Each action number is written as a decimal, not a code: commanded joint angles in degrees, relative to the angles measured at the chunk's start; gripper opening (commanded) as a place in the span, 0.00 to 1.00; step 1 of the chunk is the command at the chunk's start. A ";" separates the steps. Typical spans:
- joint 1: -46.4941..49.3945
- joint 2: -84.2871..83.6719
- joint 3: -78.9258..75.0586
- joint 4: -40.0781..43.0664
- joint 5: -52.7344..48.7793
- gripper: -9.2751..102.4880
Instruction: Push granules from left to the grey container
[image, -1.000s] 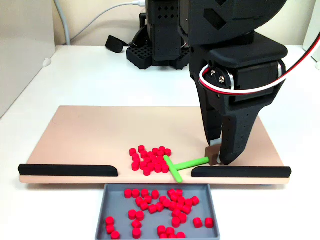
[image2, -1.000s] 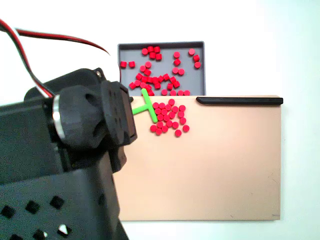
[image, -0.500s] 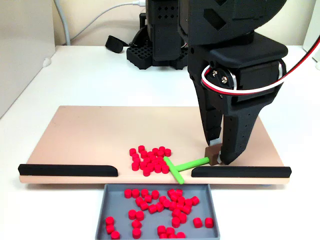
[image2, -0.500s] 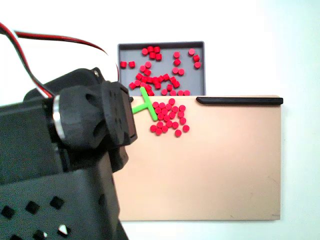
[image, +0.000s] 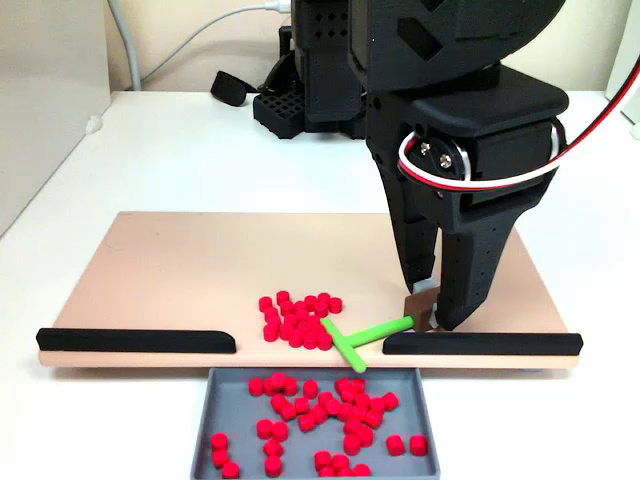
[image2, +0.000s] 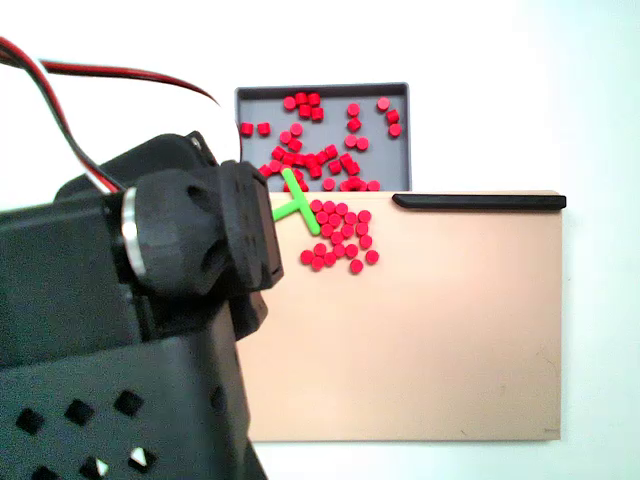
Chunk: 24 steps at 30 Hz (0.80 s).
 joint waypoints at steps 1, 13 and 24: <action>0.79 -0.09 0.26 0.18 -0.62 0.08; 1.32 -0.18 0.26 -0.09 -2.99 0.08; 1.58 -0.18 0.26 -0.09 -5.27 0.08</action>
